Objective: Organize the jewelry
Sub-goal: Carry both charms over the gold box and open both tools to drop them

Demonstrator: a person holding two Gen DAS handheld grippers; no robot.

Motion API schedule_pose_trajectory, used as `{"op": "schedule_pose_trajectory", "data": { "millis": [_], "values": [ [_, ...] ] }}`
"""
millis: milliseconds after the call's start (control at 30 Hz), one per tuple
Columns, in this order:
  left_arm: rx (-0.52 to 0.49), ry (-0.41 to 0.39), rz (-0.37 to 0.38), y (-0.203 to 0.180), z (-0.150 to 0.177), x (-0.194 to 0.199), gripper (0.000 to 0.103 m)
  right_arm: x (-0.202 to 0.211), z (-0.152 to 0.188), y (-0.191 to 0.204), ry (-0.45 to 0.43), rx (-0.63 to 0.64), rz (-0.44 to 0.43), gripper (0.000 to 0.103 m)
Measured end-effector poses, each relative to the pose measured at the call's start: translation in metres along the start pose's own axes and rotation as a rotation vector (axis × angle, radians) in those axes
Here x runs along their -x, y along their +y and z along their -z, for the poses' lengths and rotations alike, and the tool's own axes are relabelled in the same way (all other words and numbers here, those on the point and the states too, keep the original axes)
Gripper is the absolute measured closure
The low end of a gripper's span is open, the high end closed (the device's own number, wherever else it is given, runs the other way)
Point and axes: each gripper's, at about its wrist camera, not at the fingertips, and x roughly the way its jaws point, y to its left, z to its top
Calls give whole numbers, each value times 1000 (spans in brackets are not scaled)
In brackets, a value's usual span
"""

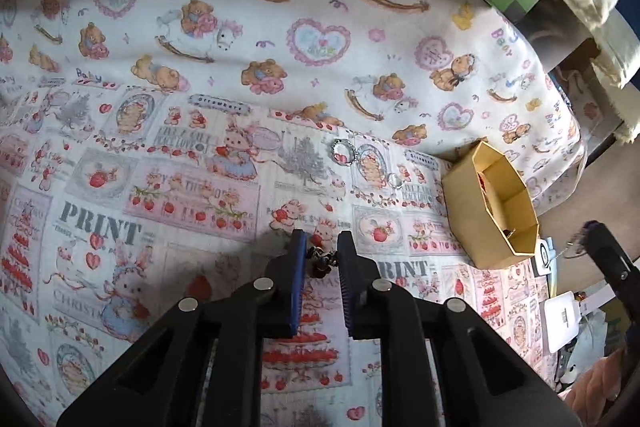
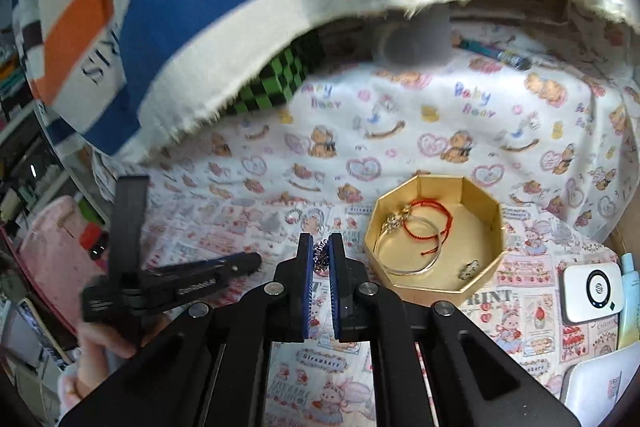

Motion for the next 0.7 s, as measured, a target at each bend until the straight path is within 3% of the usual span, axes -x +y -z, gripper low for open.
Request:
{"op": "schedule_pose_trajectory", "data": {
  "millis": [167,333,567,700],
  "values": [
    [-35,-42,-27,-9,5,15,89,3,-3,-16,-11,-43,21,95],
    [-104,-119,-8,-32,7,37,89,6,-6,-27,-17,-76,16,95],
    [-259,-300,108,-83,22,89,89,29,-13,-40,-91,-133,-69,95],
    [-313,-309,159,-112,18,92,89,32,-17,-54,-106,-182,-124,95]
  ]
}}
